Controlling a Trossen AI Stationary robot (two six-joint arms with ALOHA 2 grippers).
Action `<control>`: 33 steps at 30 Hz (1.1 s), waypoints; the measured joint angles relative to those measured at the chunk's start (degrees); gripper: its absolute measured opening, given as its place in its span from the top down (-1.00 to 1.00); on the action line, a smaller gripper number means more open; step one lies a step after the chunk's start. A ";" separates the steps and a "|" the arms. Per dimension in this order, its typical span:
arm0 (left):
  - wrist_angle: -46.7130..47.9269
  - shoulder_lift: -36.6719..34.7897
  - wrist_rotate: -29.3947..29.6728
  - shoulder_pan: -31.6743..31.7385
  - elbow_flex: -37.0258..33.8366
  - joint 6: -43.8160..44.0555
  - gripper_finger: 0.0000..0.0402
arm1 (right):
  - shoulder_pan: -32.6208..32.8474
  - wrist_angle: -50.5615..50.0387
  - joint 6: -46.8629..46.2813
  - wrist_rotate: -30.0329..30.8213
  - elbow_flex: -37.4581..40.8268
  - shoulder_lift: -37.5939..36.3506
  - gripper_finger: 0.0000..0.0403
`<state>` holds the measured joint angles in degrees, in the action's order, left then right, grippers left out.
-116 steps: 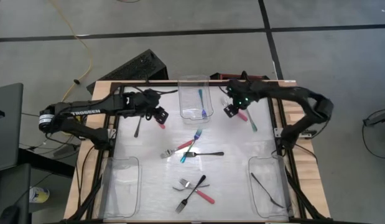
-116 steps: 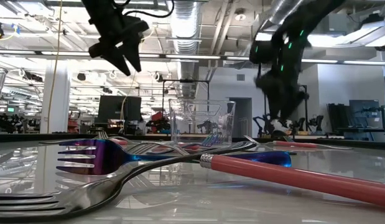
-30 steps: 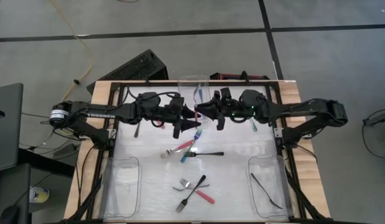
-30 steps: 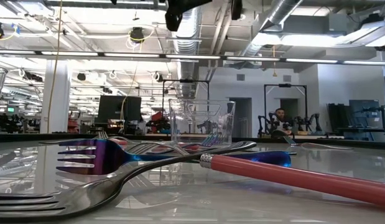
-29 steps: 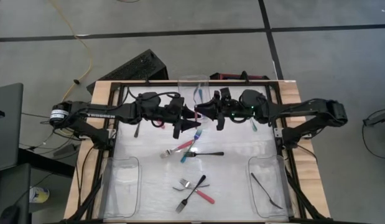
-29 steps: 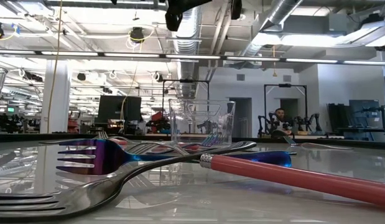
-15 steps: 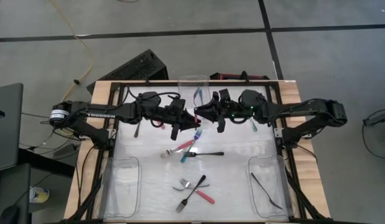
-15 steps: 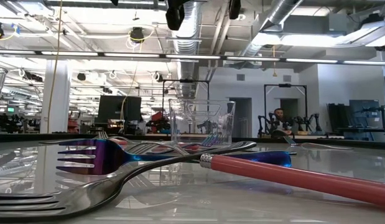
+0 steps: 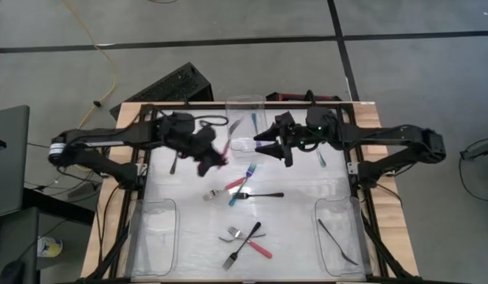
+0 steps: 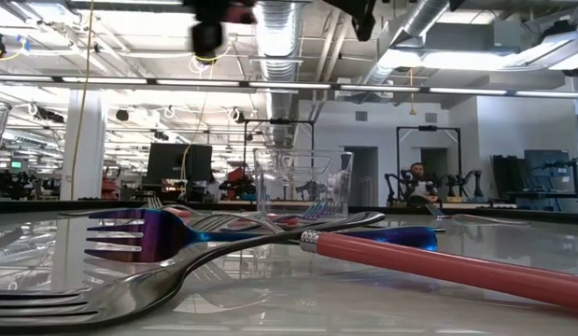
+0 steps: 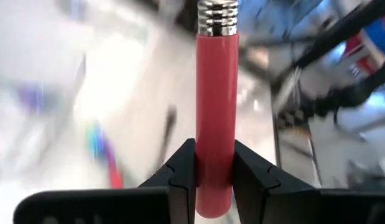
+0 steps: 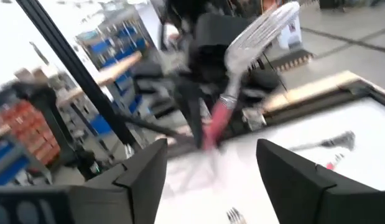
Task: Sort silverware by color (type)
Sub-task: Put the pink fork into the bottom left transparent bin
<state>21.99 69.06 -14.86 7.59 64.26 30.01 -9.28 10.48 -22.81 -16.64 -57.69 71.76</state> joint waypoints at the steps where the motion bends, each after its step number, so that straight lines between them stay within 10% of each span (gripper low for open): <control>1: 5.52 -1.45 -0.32 -1.09 0.25 2.79 0.75 | 0.01 -1.54 0.81 0.00 0.00 -0.18 -0.35; 7: 28.41 -7.54 6.71 -18.40 0.19 28.42 0.75 | 1.45 -10.77 7.99 0.02 0.00 0.65 -0.37; 18: 30.20 -1.60 28.49 -60.51 0.21 83.49 0.75 | 3.14 -9.73 15.14 0.07 0.04 5.85 -0.37; 33: 34.38 17.46 10.93 -69.68 0.17 96.74 0.75 | 9.55 0.41 -5.71 1.86 0.00 7.27 -0.37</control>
<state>56.37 86.52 -3.93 -62.09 64.42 126.74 0.28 10.89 -28.53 -14.78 -57.69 79.02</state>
